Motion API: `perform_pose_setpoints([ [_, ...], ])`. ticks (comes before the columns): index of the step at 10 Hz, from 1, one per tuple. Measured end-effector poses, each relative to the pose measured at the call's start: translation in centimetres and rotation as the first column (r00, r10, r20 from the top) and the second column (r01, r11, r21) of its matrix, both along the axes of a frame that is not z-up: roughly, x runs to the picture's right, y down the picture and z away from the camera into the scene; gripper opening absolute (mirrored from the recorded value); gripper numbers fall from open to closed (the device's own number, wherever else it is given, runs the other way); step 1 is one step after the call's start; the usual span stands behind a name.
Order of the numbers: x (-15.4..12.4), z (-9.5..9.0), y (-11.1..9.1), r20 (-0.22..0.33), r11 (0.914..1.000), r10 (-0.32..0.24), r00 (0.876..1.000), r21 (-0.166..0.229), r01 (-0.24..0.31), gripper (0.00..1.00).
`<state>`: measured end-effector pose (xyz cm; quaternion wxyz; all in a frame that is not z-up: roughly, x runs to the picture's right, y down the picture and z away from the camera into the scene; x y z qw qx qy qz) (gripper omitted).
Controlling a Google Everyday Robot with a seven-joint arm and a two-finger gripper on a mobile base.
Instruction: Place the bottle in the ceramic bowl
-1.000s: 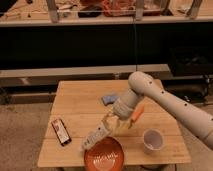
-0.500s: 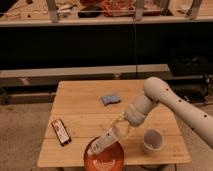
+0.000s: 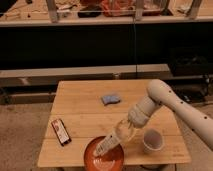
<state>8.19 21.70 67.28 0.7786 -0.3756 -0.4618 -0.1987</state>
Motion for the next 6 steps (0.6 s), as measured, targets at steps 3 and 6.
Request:
perform_pose_setpoints([
  [3,-0.6,1.3,0.4,-0.061,0.9981,-0.036,0.998,-0.053,0.032,0.80],
  [6,-0.9,1.9,0.5,-0.230,0.9959,-0.090,0.969,-0.027,0.087,0.80],
])
